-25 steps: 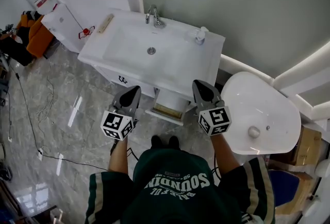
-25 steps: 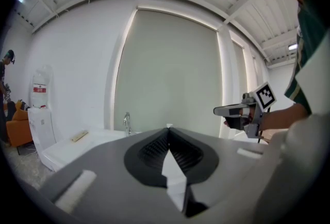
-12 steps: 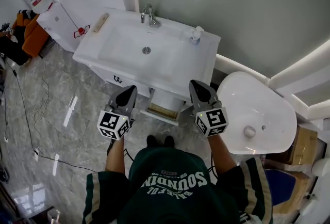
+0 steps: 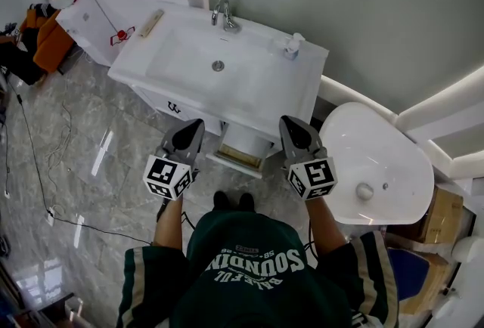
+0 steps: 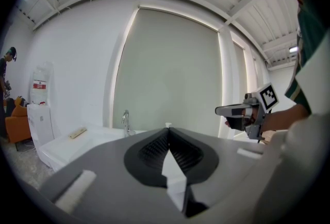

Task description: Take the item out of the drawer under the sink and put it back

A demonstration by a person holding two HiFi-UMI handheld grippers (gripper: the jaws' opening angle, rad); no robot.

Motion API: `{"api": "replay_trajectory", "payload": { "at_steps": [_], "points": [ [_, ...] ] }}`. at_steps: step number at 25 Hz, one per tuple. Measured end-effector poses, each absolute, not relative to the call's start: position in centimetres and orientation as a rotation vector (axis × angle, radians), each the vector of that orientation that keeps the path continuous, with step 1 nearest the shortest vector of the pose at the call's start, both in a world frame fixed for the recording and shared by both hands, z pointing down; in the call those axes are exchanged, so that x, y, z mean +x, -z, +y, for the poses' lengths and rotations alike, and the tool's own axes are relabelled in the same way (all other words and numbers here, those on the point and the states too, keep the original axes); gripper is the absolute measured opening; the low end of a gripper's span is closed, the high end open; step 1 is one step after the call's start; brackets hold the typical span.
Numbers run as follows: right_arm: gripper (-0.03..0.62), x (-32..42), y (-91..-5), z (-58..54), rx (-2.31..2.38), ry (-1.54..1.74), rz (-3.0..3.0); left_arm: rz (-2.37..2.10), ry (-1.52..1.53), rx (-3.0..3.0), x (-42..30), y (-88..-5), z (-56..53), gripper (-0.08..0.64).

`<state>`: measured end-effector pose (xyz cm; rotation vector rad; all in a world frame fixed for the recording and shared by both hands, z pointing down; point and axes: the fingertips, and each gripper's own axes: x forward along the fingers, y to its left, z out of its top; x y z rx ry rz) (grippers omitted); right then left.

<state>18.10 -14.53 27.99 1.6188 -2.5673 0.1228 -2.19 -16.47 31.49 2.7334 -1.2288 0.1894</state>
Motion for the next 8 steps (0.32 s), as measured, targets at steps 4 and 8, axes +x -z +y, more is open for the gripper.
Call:
{"api": "replay_trajectory", "payload": {
  "at_steps": [4, 8],
  "points": [
    [0.002, 17.91, -28.26, -14.22, 1.617, -0.128, -2.562, -1.226, -0.192, 2.726, -2.42, -31.76, -16.17, 0.049],
    [0.002, 17.56, -28.39, -14.24, 1.617, -0.128, -2.561, -1.227, -0.194, 2.72, -2.86, -31.95, -16.16, 0.049]
  ]
}}
